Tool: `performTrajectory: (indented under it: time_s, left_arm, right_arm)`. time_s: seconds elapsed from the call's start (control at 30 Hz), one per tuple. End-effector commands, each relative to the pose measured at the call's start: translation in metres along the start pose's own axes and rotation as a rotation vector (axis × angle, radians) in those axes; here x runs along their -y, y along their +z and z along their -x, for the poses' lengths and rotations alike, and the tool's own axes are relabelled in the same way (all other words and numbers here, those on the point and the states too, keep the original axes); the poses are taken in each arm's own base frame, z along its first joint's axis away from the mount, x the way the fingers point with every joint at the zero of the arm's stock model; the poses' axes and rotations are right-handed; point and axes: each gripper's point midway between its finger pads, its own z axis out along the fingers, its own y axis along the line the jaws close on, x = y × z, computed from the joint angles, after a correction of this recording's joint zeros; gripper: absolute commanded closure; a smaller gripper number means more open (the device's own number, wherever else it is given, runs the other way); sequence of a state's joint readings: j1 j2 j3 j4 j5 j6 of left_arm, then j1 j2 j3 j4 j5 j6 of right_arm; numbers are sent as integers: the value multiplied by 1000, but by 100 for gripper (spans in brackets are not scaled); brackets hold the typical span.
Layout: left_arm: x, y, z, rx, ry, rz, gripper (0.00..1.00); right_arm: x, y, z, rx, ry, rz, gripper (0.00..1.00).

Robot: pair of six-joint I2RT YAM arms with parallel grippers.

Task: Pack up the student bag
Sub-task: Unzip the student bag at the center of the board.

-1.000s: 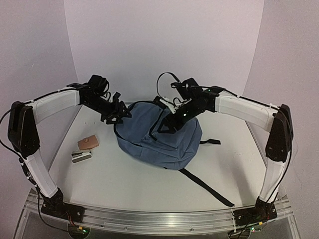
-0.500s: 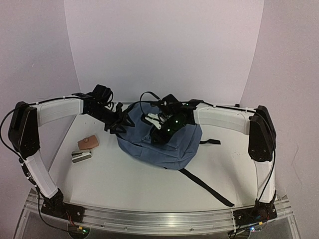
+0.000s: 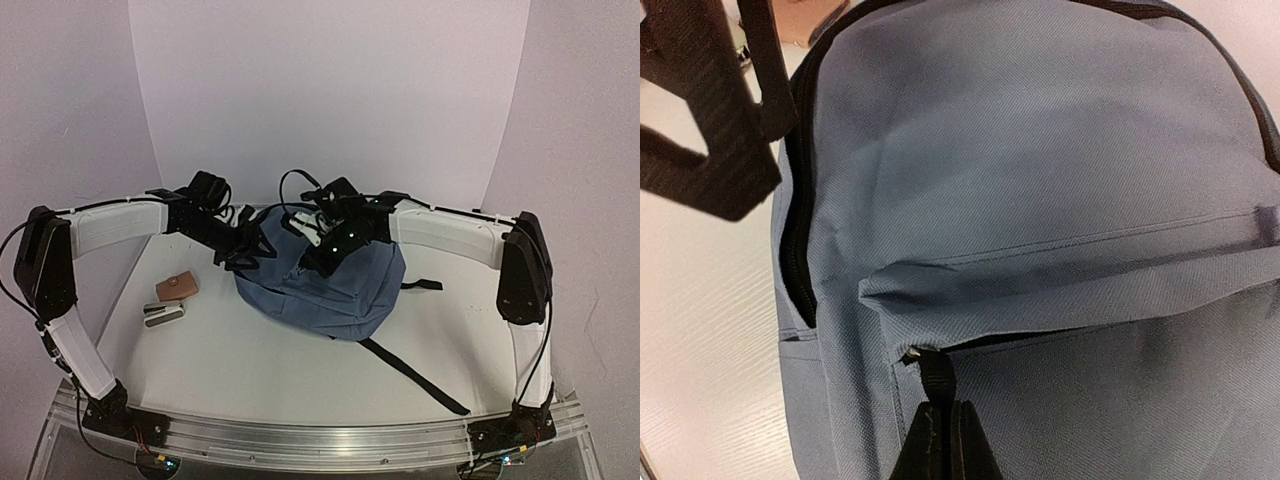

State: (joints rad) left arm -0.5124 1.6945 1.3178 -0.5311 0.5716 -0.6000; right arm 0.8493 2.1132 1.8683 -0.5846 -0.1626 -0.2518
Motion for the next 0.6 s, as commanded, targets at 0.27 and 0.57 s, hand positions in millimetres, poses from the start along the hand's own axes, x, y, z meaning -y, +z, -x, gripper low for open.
performTrajectory:
  time_s: [0.27, 0.57]
  left_arm:
    - [29, 54, 6, -31, 167, -64, 37]
    - [20, 70, 6, -44, 170, -55, 65]
  right_arm:
    - [40, -35, 31, 114, 115, -38, 100]
    - [47, -35, 26, 112, 147, -19, 100]
